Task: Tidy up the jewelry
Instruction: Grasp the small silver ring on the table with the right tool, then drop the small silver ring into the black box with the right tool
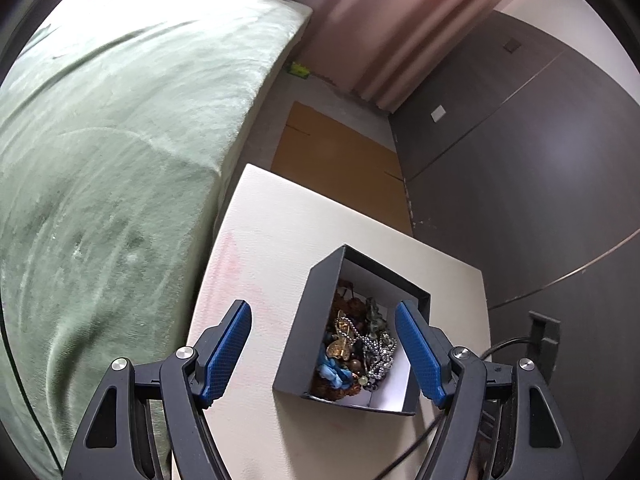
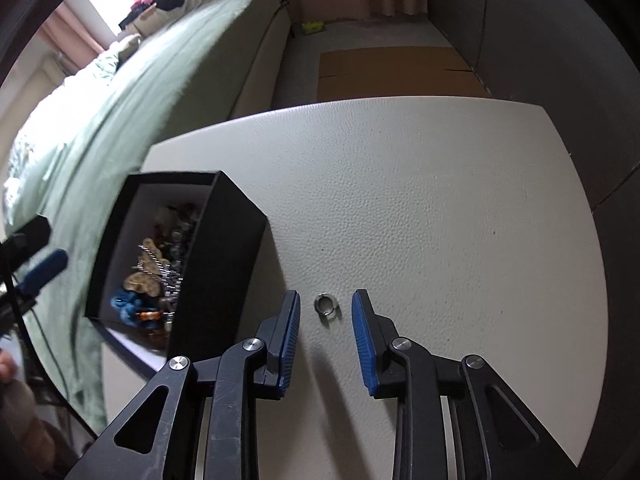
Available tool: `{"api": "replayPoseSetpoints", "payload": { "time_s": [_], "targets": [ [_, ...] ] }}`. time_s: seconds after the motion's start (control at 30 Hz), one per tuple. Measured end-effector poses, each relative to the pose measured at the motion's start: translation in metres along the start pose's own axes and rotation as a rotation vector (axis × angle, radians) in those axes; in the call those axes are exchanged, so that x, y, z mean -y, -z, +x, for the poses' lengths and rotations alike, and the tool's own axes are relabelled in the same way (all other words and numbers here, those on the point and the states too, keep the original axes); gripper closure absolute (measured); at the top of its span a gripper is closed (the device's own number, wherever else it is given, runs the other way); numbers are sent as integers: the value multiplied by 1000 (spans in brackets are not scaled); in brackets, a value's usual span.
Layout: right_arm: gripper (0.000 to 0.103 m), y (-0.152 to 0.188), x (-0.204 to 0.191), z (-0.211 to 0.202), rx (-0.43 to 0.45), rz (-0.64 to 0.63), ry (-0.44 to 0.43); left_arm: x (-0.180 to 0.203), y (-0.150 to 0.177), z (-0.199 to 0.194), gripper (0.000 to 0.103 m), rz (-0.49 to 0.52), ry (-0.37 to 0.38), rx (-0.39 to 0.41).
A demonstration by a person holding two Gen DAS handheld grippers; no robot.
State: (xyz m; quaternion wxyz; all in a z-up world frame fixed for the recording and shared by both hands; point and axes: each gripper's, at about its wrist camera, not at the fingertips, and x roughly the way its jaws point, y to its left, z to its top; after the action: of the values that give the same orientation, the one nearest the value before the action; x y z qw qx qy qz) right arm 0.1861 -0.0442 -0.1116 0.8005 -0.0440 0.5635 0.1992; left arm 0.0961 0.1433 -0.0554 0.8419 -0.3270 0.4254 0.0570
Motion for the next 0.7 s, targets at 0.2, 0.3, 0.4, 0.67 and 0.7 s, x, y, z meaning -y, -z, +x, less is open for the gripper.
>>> {"api": "replayPoseSetpoints", "payload": {
  "time_s": [0.2,0.3,0.4,0.67,0.7],
  "targets": [
    [80,4,-11,2,8,-61,73,-5,-1,-7,28,-14,11,9],
    [88,5,-12,0,11,-75,94,-7,1,-10,28,-20,9,8],
    [89,5,-1,-4,9,-31,62,-7,3,-12,28,-16,10,7],
    [89,-1,9,-53,147,39,-54,-8,3,-13,28,-21,18,11],
    [89,-2,7,-59,169,40,-73,-8,3,-13,28,-22,18,12]
  ]
}}
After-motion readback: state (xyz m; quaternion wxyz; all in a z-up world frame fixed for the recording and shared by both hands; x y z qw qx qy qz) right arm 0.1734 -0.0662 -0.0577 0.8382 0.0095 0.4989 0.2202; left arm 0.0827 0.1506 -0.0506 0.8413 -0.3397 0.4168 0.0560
